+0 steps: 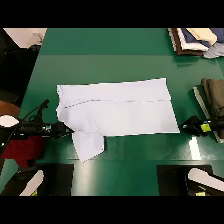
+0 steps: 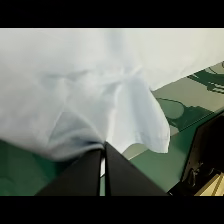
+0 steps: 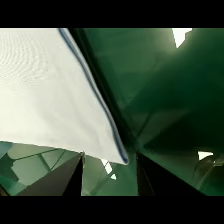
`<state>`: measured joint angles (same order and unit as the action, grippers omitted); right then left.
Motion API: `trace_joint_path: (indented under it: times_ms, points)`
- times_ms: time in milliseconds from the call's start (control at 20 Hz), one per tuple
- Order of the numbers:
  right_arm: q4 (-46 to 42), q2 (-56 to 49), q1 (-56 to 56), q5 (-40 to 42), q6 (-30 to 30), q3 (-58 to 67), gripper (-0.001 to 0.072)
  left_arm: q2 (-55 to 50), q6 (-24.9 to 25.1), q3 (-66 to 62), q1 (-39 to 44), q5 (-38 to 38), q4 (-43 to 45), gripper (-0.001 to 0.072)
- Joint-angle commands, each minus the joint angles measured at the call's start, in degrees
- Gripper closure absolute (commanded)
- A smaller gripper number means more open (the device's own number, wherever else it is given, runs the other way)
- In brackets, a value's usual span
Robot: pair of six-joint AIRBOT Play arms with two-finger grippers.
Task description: Fold the shirts.
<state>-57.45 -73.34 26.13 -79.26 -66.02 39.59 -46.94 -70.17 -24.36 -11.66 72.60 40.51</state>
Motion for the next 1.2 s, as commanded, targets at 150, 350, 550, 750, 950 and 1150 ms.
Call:
trace_joint_path:
  times_ms: [150, 350, 550, 750, 950, 1150]
  points:
    - [0.26, -1.79, -4.35, 1.79, 1.18, -1.01, 0.0578, 0.04, 0.15, -0.17, 0.02, 0.66, 0.04, 0.068]
    - [-1.27, 4.79, -2.71, 0.2, 1.14, -1.01, 0.0695, 0.11, -0.07, -2.95, 0.02, 4.98, 3.1, 0.0682]
    - [-7.93, 16.22, 0.13, -8.79, 1.14, -1.03, 0.0695, 0.11, -0.98, -6.54, 0.02, 10.71, 4.33, 0.0683]
    - [-12.13, 27.04, 1.29, -12.81, -1.95, -1.03, 0.0695, 0.11, -1.88, -6.69, 0.02, 15.08, 5.14, 0.0683]
    - [-8.09, 31.21, -2.91, -7.61, -4.68, 0.37, 0.0695, 0.09, -1.84, -13.05, 0.02, 7.39, 4.76, 0.0681]
    - [-6.73, 22.56, -12.02, -1.33, -7.02, 8.61, 0.0695, -0.96, -1.81, -20.0, 0.02, -4.39, 5.51, 0.0681]
